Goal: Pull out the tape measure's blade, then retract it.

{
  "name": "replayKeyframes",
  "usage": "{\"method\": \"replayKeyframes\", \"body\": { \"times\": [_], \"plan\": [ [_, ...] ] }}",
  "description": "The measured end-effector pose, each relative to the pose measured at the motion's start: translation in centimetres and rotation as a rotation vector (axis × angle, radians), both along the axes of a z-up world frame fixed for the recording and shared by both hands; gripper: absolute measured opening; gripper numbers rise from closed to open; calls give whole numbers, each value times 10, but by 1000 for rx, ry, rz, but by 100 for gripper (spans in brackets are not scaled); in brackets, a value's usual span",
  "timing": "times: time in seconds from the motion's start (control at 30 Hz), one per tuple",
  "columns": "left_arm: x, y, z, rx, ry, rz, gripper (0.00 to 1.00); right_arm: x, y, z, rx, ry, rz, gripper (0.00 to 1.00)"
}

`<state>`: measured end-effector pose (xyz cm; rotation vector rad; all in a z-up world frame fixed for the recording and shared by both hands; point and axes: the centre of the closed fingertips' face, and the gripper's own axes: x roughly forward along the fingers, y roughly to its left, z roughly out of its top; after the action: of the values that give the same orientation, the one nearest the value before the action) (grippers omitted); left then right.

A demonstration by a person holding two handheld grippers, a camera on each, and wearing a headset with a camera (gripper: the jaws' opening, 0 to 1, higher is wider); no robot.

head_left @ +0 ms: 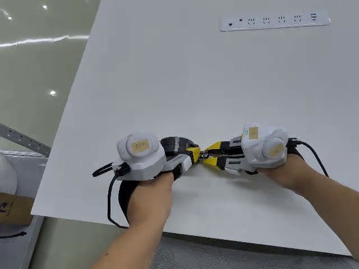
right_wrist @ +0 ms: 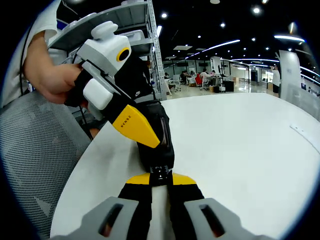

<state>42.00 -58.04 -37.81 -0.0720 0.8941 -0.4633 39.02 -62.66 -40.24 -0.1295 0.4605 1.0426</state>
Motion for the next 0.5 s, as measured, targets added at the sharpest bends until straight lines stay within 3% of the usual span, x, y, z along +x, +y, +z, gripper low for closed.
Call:
{"method": "replayKeyframes", "body": {
  "times": [0.5],
  "plan": [
    [0, 0, 0, 1, -3, -7, 58, 1, 3, -3, -1, -12, 10, 11]
  ]
}}
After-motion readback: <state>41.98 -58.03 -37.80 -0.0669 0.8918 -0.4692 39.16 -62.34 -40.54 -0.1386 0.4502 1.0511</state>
